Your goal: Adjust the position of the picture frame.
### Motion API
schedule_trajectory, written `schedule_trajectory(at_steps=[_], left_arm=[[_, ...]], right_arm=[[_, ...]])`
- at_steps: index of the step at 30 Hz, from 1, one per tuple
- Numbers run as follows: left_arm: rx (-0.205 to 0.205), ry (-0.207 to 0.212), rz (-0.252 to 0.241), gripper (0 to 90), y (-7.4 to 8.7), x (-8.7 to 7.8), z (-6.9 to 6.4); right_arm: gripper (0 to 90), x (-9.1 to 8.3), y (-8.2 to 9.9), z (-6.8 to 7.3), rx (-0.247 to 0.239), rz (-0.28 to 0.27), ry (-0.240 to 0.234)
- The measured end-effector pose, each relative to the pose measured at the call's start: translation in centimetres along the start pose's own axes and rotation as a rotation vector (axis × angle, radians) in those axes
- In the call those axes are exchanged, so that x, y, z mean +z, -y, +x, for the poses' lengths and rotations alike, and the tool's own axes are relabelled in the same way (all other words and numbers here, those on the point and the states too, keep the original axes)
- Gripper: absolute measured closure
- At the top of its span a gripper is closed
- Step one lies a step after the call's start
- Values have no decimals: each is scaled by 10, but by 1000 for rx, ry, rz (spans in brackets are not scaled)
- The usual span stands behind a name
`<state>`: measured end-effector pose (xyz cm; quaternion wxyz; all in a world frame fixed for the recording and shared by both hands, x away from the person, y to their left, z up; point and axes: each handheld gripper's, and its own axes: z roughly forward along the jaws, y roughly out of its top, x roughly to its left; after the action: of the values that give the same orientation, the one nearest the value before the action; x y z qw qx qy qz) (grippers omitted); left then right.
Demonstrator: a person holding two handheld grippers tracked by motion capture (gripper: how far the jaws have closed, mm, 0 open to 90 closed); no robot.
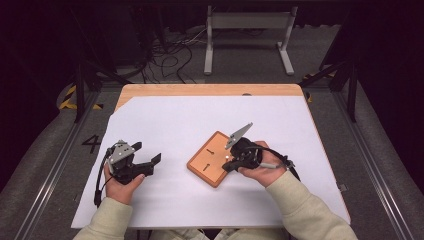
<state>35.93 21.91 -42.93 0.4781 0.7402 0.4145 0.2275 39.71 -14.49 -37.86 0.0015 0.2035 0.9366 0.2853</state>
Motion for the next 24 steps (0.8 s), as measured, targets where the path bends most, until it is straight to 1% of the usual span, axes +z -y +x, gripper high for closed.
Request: schedule_trajectory(at_steps=[2,3,4,6,7,8,9,11,13,14,15,16,17,19,24], left_arm=[[0,-7,-2,170,1,-3,0],[-1,-12,-3,171,2,-6,1],[-1,-12,-3,171,2,-6,1],[-5,-16,-7,171,4,-8,1],[-6,-19,-7,171,5,-10,2],[-6,-19,-7,171,5,-10,2],[-9,-20,-4,171,6,-10,2],[-11,-22,-4,170,6,-12,3],[-10,-24,-8,170,6,-12,3],[-10,-24,-8,170,7,-12,3],[-10,-24,-9,171,7,-12,3],[-10,-23,-8,171,7,-12,3],[-10,-23,-7,170,6,-12,3],[-8,-21,-7,170,7,-11,2],[-8,-18,-8,171,6,-11,3]], right_arm=[[900,-4,-5,-4,3,-8,6],[900,-8,-11,-8,1,-29,17],[900,-8,-11,-8,1,-29,17],[900,-11,-17,-13,-2,-58,25],[900,-13,-23,-18,0,-91,41],[900,-13,-25,-22,2,-110,47],[900,-13,-25,-22,2,-110,47],[900,-13,-30,-30,14,-138,58],[900,-10,-36,-38,33,-142,64],[900,-7,-40,-44,38,-137,73],[900,-5,-42,-48,42,-137,72],[900,-5,-42,-48,42,-137,72],[900,-3,-46,-52,40,-131,74],[900,1,-51,-58,40,-136,90],[900,8,-62,-73,42,-127,105]])
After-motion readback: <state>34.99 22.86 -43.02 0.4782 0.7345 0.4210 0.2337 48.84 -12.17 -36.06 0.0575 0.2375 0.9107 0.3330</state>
